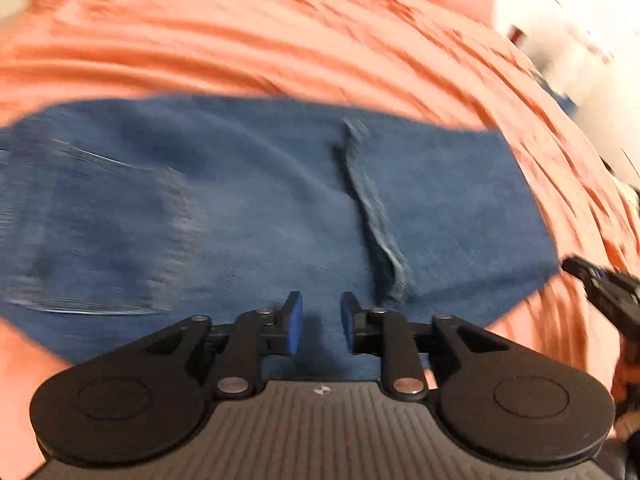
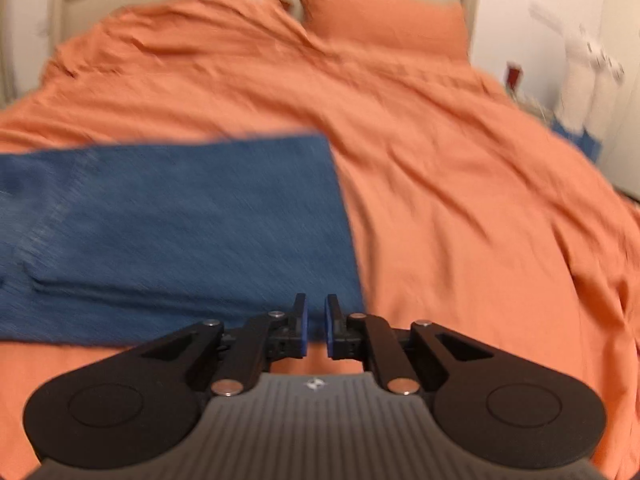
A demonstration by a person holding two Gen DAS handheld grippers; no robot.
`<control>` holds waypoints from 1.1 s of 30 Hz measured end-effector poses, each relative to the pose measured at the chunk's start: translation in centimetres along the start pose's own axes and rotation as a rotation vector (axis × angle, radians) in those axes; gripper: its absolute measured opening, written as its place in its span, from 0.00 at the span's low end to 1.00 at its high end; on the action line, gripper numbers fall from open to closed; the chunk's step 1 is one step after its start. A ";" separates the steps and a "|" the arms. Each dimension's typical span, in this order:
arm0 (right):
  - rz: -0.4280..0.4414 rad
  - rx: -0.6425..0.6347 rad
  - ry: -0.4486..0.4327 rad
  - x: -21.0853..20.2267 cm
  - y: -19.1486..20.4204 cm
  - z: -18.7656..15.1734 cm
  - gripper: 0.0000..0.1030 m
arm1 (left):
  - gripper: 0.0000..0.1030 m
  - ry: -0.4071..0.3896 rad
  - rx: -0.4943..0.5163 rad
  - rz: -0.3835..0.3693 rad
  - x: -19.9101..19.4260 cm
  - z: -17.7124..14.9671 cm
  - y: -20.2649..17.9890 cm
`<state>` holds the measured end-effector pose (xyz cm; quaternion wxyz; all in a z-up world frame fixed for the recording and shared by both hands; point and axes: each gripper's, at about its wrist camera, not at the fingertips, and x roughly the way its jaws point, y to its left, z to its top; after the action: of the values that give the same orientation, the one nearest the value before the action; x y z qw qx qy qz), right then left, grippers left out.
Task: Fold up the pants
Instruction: 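Grasp the jeans waistband with the left gripper and lift it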
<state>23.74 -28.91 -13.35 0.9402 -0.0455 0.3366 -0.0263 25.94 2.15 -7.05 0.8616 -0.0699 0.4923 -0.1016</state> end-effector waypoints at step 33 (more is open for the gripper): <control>0.295 -0.061 -0.018 6.0 15.5 3.6 0.30 | 0.77 -0.404 -1.249 0.010 -1.2 -7.3 26.6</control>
<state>30.91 -13.74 -15.99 0.9350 -0.0245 0.3317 0.1228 21.81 28.06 -15.59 0.7348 -0.5726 0.2875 0.2226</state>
